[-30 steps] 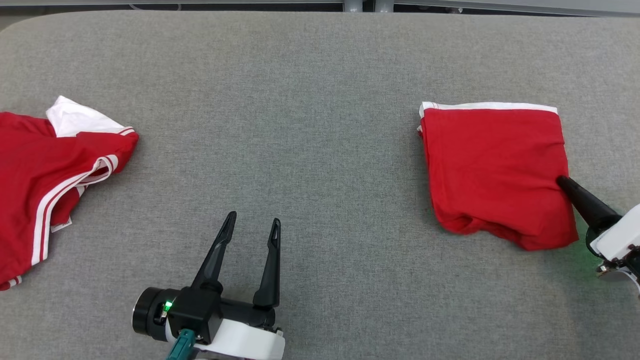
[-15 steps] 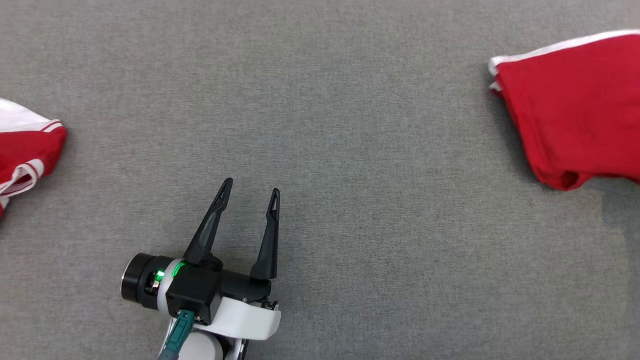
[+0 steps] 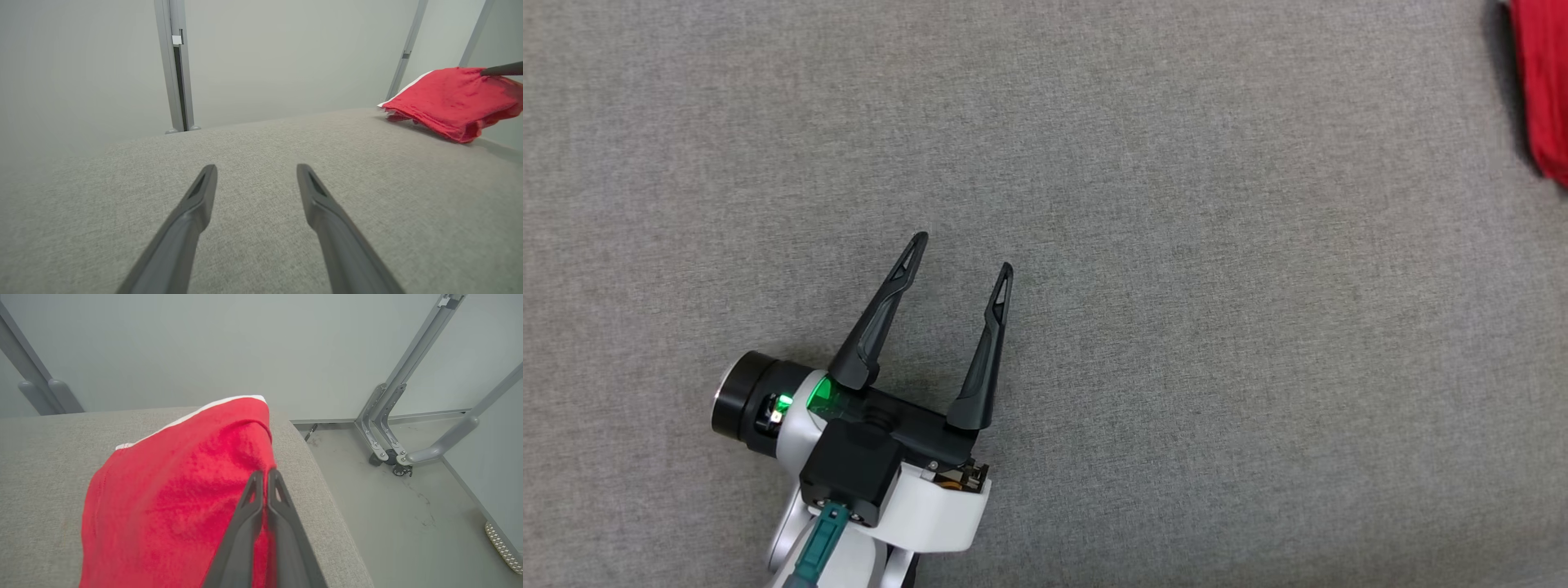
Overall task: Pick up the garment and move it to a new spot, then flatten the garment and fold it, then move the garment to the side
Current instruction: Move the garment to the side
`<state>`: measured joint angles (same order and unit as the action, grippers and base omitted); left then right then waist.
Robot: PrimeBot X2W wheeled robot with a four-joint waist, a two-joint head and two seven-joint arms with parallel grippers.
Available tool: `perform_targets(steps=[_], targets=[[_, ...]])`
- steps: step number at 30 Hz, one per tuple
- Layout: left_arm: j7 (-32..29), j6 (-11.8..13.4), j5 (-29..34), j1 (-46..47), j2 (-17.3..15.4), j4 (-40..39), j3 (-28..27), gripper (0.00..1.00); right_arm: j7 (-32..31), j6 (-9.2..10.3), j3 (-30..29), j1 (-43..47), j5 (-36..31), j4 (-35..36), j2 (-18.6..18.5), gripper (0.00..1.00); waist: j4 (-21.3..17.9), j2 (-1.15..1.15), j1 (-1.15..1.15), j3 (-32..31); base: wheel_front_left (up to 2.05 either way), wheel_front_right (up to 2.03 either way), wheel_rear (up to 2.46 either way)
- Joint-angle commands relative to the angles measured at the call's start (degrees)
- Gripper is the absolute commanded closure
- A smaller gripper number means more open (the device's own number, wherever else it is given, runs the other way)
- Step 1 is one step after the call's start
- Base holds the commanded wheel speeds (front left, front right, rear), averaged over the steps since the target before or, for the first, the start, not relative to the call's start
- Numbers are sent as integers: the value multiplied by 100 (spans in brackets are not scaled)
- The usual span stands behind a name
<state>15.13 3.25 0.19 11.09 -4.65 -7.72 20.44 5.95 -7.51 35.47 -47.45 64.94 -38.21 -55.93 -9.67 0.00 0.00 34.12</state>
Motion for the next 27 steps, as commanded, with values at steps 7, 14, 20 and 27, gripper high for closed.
perform_targets(steps=[7,14,20,27], targets=[[1,31,-119,48,8,81,41,0,752,5,373,-507,-1299,-939,520,0,140,0,0,-296,0,0,0],[0,160,-412,-243,107,354,18,0,935,6,500,5,-1882,-713,1621,0,434,0,0,-1113,0,0,0],[0,256,-721,-664,156,783,-81,0,931,8,-230,1166,-2491,-179,2724,0,709,0,0,-1951,0,0,0],[1,354,-1014,-1237,167,1117,-307,0,932,9,-1546,2942,-4071,713,3899,0,980,0,0,-2836,0,0,0]])
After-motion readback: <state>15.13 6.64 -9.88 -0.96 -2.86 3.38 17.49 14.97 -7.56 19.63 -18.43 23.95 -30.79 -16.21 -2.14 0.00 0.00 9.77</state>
